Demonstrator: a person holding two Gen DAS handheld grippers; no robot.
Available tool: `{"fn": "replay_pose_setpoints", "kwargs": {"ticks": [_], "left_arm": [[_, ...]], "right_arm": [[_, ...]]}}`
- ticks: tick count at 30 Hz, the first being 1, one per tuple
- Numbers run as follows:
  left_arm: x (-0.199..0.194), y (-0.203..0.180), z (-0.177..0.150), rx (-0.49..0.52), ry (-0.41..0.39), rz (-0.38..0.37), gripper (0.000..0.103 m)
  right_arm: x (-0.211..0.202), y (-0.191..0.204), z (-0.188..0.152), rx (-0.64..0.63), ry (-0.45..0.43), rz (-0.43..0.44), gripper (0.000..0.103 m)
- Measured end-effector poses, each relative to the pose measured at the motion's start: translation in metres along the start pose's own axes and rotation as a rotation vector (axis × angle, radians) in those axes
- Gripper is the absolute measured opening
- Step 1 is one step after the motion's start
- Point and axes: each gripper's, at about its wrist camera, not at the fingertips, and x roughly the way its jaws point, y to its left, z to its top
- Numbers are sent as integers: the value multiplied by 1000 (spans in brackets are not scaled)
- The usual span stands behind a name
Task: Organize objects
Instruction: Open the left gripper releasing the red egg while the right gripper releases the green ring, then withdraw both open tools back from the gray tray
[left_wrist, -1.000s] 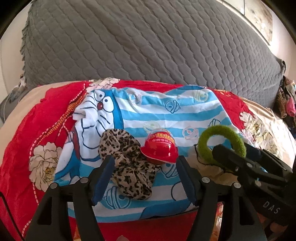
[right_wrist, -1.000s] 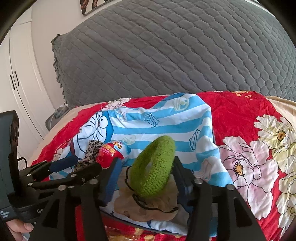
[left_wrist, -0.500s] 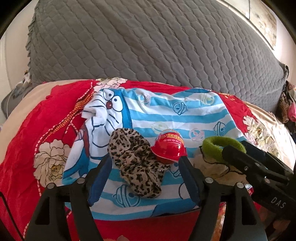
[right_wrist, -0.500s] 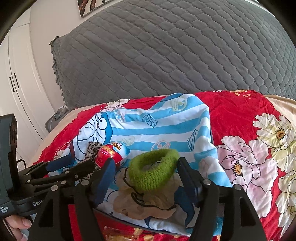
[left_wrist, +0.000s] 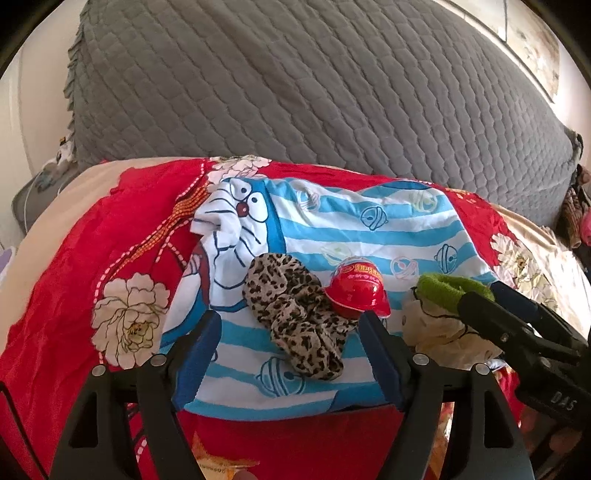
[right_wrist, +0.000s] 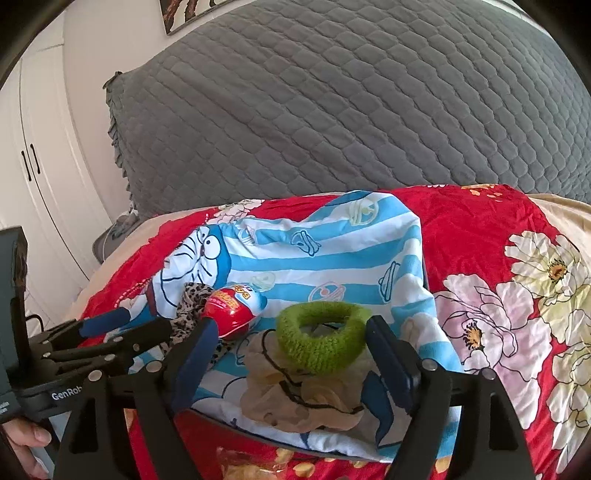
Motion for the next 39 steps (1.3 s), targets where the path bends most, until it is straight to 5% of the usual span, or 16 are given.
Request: {"fn": "replay_pose_setpoints", "kwargs": {"ticks": [23, 39], "left_arm": [[-49, -1, -7, -29, -62, -45, 79], [-93, 5, -14, -7, -73, -35, 81]], "right_arm": [[-40, 1, 3, -9, 88, -60, 88], [-84, 43, 5, -89, 97, -68, 94]]}}
